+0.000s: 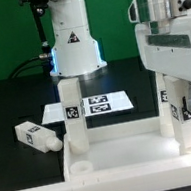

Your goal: Assemble desk

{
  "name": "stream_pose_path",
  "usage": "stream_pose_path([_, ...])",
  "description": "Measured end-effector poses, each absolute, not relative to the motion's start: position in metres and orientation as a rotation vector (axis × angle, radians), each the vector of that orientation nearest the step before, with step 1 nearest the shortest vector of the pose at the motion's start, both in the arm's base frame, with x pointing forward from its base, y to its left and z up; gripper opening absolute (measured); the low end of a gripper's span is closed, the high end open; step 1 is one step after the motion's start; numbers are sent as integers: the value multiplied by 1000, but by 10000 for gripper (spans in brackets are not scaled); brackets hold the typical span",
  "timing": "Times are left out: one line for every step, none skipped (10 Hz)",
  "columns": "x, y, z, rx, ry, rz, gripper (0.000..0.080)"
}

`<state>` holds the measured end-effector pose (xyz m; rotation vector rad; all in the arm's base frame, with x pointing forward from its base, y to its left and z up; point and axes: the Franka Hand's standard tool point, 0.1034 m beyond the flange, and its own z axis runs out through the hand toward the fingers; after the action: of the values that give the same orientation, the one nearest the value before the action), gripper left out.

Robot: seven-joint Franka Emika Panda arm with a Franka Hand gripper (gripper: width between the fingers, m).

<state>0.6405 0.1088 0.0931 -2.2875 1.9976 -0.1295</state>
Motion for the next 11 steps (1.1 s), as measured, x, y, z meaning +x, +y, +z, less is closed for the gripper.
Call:
stream_pose_path([641,109,93,-2288,1998,-130,290])
stream_pose_path([641,109,93,-2288,1998,-130,290])
stream_pose_path([641,109,93,-2288,1998,-130,290])
stream_pose_path([641,109,93,-2288,1998,-130,457])
stream_pose_path([641,109,93,-2288,1998,-130,457])
stream_pose_path([641,109,93,-2288,1998,-130,599])
stream_pose_path([641,109,93,-2288,1998,-130,640])
stream_pose_path([641,109,93,-2288,1998,-130,640])
stream_pose_path([641,109,93,-2288,1998,-130,647])
stream_pose_path([641,109,94,-2234,2047,-133,649])
stream_pose_path([645,113,97,-2150,2101,-148,649])
